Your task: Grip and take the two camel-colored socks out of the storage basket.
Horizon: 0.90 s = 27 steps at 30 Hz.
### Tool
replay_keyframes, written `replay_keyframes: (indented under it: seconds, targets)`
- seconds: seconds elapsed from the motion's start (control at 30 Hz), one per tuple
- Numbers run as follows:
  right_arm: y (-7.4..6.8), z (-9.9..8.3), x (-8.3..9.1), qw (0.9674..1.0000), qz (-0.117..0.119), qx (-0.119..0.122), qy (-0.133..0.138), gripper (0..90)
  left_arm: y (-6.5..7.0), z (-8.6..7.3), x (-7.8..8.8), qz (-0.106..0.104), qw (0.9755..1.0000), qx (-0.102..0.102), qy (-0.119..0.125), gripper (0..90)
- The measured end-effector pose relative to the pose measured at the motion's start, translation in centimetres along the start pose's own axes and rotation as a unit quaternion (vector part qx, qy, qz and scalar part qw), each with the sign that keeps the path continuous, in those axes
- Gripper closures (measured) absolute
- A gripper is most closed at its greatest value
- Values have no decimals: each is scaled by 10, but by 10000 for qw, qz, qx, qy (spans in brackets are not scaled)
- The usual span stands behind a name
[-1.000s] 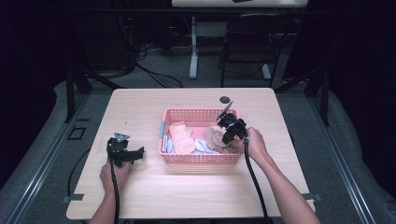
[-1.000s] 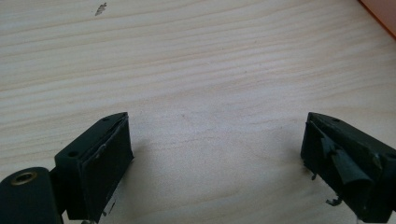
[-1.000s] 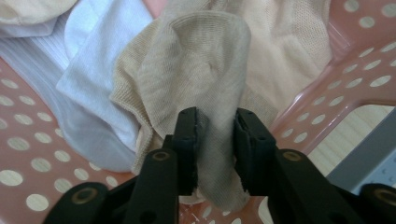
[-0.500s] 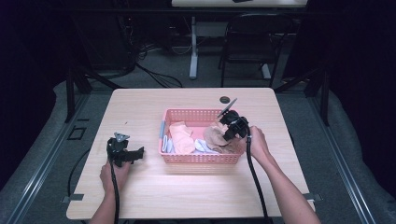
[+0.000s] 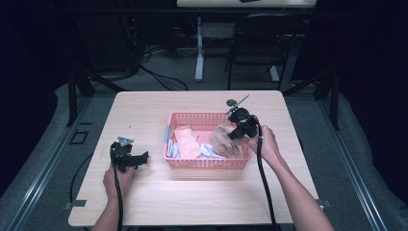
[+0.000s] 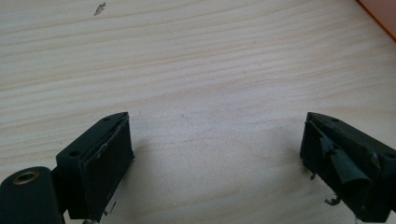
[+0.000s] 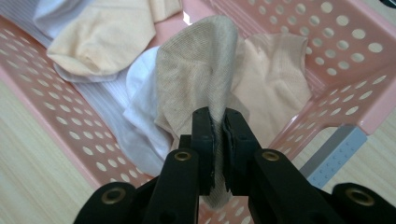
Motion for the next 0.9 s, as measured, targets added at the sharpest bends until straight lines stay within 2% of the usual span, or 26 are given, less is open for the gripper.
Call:
replay_keyframes:
  seconds: [0.07, 0.17, 0.33, 0.37, 0.9]
  targets:
    - [0, -1, 3, 9999, -8, -62, 125, 846, 0, 0, 0, 0, 10000, -9, -8, 89]
    - [3, -1, 14, 9998, 26, -41, 174, 847, 0, 0, 0, -6, 10000, -1, 3, 90]
    - [4, -2, 22, 9996, 25, -53, 261, 846, 0, 0, 0, -23, 10000, 4, -1, 93]
    - [4, -1, 23, 9993, 37, -108, 344, 846, 0, 0, 0, -23, 10000, 2, -1, 93]
    - [4, 9, 58, 9987, -108, 86, 500, 846, 0, 0, 0, -19, 10000, 0, 0, 94]
Point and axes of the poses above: each handheld gripper's, and its own axes: x roughly backward along the jaws, z roughly out of its top, y roughly to its right, the point moved 3 cm from there along -x, roughly forward along the jaws, and after that the axes turned 5 degrees about x, right-handed, at the moved point
